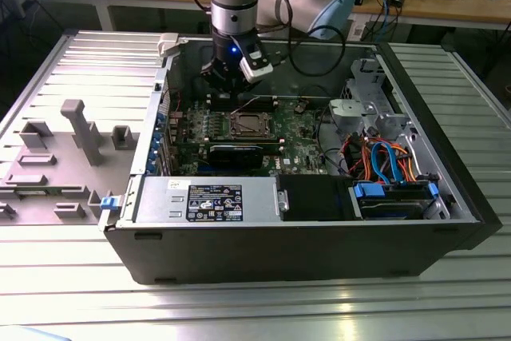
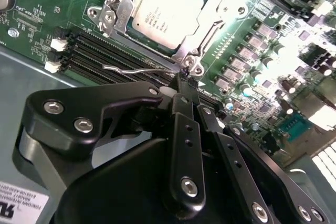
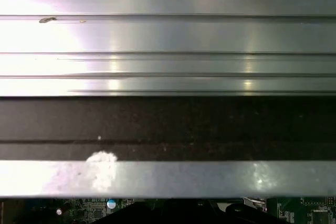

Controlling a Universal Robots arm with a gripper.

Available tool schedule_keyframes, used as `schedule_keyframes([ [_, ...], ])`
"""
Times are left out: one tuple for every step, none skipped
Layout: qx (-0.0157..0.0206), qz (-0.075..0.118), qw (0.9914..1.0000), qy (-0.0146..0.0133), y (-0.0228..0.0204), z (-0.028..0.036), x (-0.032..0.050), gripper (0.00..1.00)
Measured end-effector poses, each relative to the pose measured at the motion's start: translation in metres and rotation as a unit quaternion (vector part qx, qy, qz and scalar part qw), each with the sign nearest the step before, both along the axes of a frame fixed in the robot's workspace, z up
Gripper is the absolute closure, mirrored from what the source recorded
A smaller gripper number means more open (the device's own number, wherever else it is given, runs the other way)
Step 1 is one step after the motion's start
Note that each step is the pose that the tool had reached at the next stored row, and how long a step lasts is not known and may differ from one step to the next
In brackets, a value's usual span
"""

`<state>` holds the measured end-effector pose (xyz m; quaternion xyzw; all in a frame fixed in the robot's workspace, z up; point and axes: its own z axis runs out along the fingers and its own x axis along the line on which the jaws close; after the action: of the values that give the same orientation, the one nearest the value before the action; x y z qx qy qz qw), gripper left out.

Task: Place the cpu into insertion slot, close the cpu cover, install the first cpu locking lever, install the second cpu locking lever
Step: 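Install the first cpu locking lever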

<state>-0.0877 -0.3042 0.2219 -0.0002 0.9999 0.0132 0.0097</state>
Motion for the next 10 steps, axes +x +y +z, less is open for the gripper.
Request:
schedule_keyframes([
  [-0.0001, 0.0, 1.0, 0.0, 0.0005, -0.0019, 0.0004, 0.89],
  [-0.0002, 0.001, 1.0, 0.0, 0.0007, -0.003, 0.0005, 0.89],
  [-0.0004, 0.003, 1.0, 0.0, 0.001, -0.0041, 0.0007, 0.89],
  [-0.0005, 0.005, 0.99999, 0.0, 0.0012, -0.0052, 0.0008, 0.89],
  [-0.0005, 0.007, 0.99998, 0.0, 0.0016, -0.0064, 0.0012, 0.89],
  [-0.001, 0.008, 0.99997, 0.0, 0.0021, -0.0086, 0.0026, 0.89],
  [-0.0017, 0.008, 0.99996, 0.0001, 0.0025, -0.0105, 0.0044, 0.89],
  [-0.0021, 0.009, 0.99996, 0.0002, 0.0026, -0.0115, 0.0056, 0.89],
  [-0.0025, 0.009, 0.99995, 0.0001, 0.0029, -0.013, 0.0072, 0.89],
  [-0.0028, 0.01, 0.99995, 0.0001, 0.0031, -0.0142, 0.0084, 0.89],
])
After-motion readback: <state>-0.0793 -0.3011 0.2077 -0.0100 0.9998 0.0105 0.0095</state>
